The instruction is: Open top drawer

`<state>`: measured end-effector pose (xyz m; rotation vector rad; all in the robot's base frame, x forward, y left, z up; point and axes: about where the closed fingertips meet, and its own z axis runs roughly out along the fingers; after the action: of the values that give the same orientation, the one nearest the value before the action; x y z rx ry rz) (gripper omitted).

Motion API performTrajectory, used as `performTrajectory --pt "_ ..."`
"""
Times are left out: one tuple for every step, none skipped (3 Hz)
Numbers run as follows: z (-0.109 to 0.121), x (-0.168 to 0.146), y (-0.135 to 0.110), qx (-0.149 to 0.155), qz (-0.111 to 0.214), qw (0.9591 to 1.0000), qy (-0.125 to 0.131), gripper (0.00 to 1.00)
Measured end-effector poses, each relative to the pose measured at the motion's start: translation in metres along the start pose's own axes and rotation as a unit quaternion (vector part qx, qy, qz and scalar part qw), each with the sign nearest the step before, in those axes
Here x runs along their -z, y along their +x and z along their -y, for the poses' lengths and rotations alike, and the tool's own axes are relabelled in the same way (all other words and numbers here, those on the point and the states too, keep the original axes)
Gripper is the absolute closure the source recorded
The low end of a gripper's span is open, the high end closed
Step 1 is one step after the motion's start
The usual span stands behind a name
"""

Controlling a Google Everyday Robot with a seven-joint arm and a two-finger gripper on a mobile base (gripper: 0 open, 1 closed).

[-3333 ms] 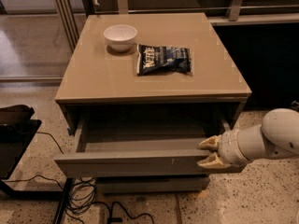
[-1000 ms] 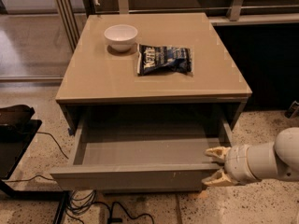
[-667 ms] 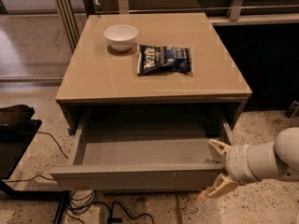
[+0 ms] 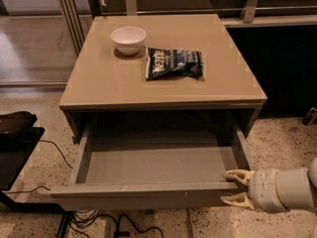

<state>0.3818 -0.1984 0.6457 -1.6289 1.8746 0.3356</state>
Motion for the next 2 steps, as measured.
performTrajectory --pt "0.0011 0.0042 -0.0033 0.000 0.000 1.0000 0.000 0.84" --pt "-0.0035 0.0077 -0.0021 0.000 -0.001 1.0000 0.001 1.00"
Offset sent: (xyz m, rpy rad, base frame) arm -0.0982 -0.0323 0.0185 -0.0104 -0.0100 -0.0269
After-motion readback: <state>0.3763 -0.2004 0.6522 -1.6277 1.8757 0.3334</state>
